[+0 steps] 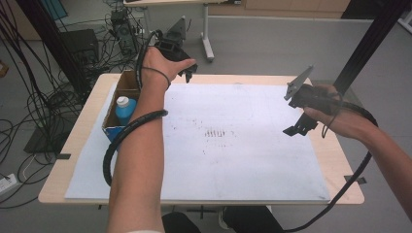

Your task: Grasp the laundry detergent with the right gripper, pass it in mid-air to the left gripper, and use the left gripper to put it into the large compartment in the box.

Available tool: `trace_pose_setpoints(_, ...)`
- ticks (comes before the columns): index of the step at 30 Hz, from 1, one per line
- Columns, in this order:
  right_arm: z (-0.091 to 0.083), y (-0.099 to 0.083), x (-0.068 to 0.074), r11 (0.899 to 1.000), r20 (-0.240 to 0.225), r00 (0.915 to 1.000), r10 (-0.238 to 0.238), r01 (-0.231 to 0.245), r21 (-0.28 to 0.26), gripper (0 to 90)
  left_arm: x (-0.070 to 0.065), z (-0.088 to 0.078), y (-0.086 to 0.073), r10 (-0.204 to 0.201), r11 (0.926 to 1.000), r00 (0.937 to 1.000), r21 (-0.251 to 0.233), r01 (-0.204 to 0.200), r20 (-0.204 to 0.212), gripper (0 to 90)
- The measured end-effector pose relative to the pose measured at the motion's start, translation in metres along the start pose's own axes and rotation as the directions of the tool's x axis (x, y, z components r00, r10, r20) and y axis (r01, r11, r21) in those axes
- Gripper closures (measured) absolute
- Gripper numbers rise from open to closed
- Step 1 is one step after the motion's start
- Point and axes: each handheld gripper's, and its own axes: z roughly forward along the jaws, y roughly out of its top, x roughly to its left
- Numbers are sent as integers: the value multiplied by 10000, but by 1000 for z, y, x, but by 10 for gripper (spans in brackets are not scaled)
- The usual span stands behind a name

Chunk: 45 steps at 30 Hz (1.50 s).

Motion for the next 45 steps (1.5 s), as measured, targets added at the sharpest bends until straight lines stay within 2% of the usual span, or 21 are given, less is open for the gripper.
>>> trace_pose_setpoints(16,3,1,-7,9998,-47,10000,-83,84,157,9,-5,9,12,12,10000,10000,51,-12,-7,64)
trace_pose_setpoints(45,3,-2,-5,9999,-75,9999,-98,99,95,9,-4,8,9,-69,10000,10000,40,70,-60,66)
